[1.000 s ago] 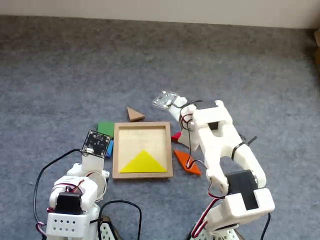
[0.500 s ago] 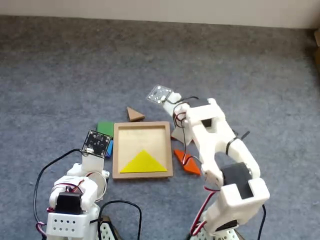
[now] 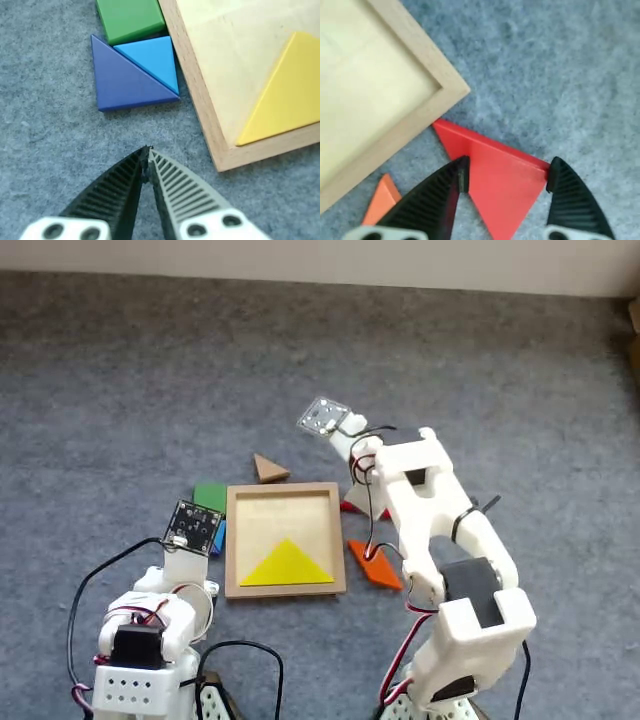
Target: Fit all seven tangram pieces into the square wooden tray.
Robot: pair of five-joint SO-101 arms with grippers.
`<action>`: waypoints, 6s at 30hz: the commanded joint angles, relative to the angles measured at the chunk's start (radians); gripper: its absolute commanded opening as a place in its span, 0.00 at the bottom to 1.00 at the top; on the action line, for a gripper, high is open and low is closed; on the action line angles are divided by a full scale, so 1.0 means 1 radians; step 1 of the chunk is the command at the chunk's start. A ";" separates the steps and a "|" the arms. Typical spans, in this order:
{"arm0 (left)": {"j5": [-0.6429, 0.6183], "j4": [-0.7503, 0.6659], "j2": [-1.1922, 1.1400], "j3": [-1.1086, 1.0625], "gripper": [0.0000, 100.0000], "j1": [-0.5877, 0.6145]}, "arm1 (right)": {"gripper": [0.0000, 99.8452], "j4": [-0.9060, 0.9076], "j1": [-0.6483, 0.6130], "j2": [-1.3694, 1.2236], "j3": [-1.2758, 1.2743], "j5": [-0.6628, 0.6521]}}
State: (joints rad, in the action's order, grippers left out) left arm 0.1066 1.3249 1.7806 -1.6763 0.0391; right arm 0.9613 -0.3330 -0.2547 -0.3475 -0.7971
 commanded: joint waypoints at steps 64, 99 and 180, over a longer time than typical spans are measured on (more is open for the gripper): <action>0.005 0.003 0.038 -0.019 0.00 -0.008 | 0.33 0.117 0.116 0.277 -0.280 0.325; 0.005 0.003 0.038 -0.019 0.00 -0.008 | 0.18 0.269 0.061 0.584 -0.271 0.368; 0.005 0.003 0.038 -0.019 0.00 -0.008 | 0.09 0.022 0.291 0.366 -0.403 0.060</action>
State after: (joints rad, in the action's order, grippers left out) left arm 0.1066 1.3249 1.7806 -1.6763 0.0391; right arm 1.0042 -0.0506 0.1672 -0.7772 -0.7158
